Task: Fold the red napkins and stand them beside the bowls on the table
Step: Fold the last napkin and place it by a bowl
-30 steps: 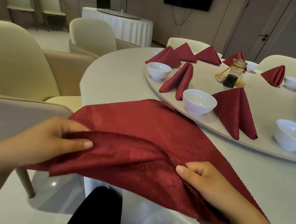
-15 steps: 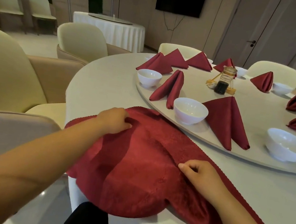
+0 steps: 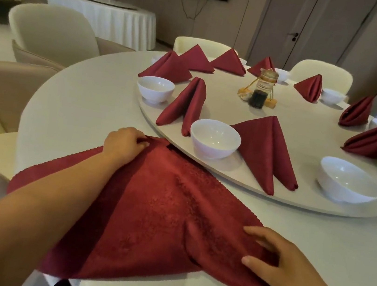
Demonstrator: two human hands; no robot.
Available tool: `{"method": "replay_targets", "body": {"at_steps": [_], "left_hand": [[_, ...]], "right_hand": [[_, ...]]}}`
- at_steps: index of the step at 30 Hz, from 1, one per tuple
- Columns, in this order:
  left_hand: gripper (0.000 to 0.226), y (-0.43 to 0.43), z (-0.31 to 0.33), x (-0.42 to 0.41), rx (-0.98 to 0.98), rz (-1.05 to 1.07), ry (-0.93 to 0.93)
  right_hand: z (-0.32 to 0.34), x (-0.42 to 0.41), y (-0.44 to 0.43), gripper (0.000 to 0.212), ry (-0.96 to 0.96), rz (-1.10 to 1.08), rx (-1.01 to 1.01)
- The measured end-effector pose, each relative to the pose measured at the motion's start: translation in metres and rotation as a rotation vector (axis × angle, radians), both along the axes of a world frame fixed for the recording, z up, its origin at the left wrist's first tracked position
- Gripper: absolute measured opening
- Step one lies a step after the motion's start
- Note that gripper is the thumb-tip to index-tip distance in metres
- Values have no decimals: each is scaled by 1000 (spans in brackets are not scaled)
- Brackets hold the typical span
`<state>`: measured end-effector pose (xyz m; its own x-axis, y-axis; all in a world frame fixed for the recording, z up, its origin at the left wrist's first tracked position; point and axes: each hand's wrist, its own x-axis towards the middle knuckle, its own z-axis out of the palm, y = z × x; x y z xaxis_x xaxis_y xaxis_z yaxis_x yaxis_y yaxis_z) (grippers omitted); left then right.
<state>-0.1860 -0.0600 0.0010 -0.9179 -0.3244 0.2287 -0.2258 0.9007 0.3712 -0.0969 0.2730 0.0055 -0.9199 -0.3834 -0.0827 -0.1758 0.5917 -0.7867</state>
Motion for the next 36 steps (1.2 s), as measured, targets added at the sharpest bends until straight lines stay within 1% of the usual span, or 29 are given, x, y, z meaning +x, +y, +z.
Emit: {"method": "replay_targets", "body": {"at_steps": [3, 4, 6, 8, 10, 11, 14, 16, 18, 21, 23, 26, 28, 31, 33, 34, 36], "left_hand": [[30, 3, -1, -7, -186, 1, -31], [32, 5, -1, -9, -203, 12, -44], [32, 9, -3, -11, -137, 42, -47], [31, 15, -3, -11, -34, 52, -18], [28, 22, -3, -8, -13, 6, -20], [28, 26, -4, -5, -3, -16, -19], [27, 36, -5, 3, 87, -68, 1], [26, 43, -5, 8, 135, -98, -1], [23, 49, -4, 12, 142, -115, -15], [21, 55, 0, 16, 185, -108, 30], [23, 57, 1, 16, 239, -112, 74], [27, 58, 0, 17, 285, -113, 93], [30, 59, -1, 15, 302, -128, 68], [37, 62, -3, 13, 219, -213, -39], [46, 64, -9, 12, 135, -291, -128], [52, 64, -13, 11, 68, -308, -175], [61, 63, -19, 8, -50, -277, -229]], "right_hand": [[-10, -4, 13, 48, 158, -124, 45], [-11, -6, 16, 45, 187, -152, 75], [-12, -6, 21, 40, 187, -189, 91], [-11, -7, 31, 37, 118, -216, 50], [-7, -6, 43, 31, 32, -202, 67], [-4, -5, 50, 32, -19, -171, 110], [9, 3, 70, 26, -229, -17, 261], [17, 9, 78, 27, -291, 21, 337], [19, 14, 83, 29, -237, -34, 351], [12, 19, 83, 33, -5, -221, 284], [5, 20, 79, 30, 105, -299, 267], [-6, 21, 71, 25, 205, -351, 300], [-10, 20, 69, 26, 244, -381, 323], [-12, 17, 68, 27, 224, -378, 379], [-12, 15, 69, 28, 205, -360, 402], [-11, 15, 69, 29, 195, -352, 407], [-11, 16, 70, 30, 179, -336, 407]]}}
